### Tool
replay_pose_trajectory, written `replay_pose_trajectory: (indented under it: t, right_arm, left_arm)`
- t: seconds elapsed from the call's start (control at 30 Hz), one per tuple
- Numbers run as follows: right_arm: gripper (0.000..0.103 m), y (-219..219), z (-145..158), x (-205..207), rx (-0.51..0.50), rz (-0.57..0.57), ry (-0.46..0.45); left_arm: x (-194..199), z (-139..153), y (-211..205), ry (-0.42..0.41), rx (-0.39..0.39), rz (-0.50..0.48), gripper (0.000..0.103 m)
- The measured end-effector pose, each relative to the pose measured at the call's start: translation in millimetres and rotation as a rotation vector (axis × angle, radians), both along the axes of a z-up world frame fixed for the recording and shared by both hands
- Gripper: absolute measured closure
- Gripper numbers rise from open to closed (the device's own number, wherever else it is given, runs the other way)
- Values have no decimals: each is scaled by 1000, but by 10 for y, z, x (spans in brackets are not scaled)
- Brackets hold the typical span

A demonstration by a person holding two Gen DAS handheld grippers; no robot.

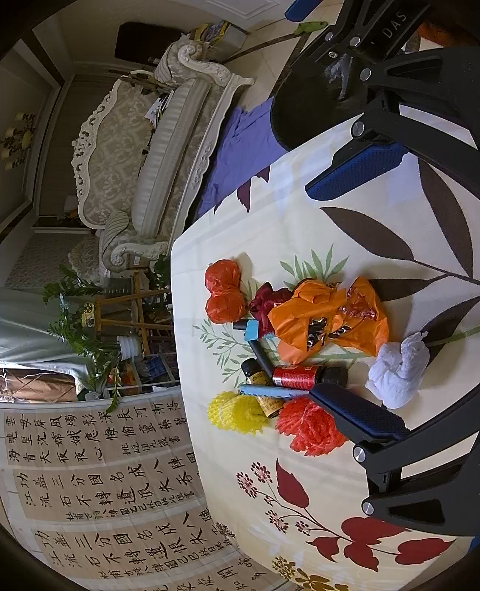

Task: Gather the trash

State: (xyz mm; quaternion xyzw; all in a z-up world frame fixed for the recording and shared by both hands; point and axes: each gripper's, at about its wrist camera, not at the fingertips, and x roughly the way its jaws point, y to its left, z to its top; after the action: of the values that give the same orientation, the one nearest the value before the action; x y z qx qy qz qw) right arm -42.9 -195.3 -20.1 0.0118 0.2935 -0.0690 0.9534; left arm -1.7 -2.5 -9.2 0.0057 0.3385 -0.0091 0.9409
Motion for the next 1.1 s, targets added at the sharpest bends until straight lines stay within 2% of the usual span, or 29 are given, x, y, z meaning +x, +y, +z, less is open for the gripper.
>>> replay_pose_trajectory:
  t: [1.1]
  right_arm:
    - [4,-5,-86,-25,6,6,12]
  left_arm:
    - [-6,-66,-67,27,-1,-21,7]
